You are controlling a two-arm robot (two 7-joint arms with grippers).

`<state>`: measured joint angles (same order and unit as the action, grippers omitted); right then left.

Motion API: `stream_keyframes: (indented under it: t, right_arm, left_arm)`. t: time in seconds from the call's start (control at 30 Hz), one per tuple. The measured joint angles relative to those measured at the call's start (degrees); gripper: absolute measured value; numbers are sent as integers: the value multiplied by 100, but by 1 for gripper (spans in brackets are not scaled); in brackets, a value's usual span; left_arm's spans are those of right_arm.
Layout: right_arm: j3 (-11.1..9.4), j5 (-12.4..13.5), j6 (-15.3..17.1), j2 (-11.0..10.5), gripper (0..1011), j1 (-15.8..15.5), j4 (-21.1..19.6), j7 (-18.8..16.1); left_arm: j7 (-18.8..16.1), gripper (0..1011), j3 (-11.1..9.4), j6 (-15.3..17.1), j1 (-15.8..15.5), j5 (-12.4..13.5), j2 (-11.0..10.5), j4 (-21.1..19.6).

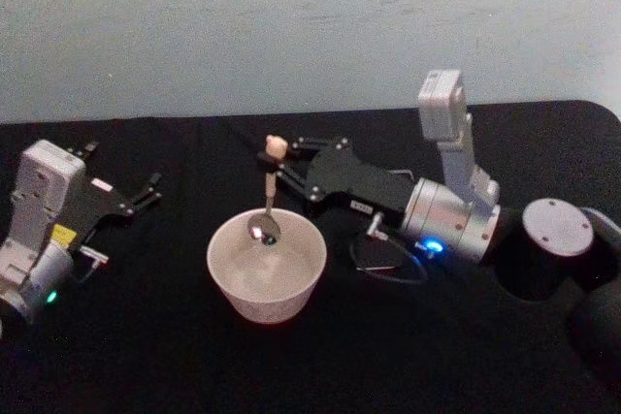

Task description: Pick up the stirring spoon with one hand, stir inside the cup, then place it back in its original position.

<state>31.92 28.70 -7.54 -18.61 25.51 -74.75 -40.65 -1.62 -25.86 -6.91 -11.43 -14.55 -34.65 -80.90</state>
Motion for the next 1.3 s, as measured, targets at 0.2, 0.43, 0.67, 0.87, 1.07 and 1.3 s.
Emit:
stream_keyframes:
  t: [0.2,0.43,0.67,0.87,1.07,1.3]
  right_arm:
    - [-95,132,97,-197,188,-28,-468,63]
    - [-269,249,221,-475,188,-105,-960,268]
    - [-532,310,288,-779,188,-312,-1382,570]
    - [-781,329,361,-1043,188,-600,-1746,850]
    - [-958,224,493,-1213,188,-846,-1976,1140]
    - [-1078,113,644,-1271,188,-1025,-2054,1344]
  left_arm:
    - [0,1002,0,0,0,0,0,0]
    - [0,1001,0,0,0,0,0,0]
    - [0,1001,0,0,0,0,0,0]
    - [0,1001,0,0,0,0,0,0]
    - [0,1001,0,0,0,0,0,0]
    - [0,1001,0,0,0,0,0,0]
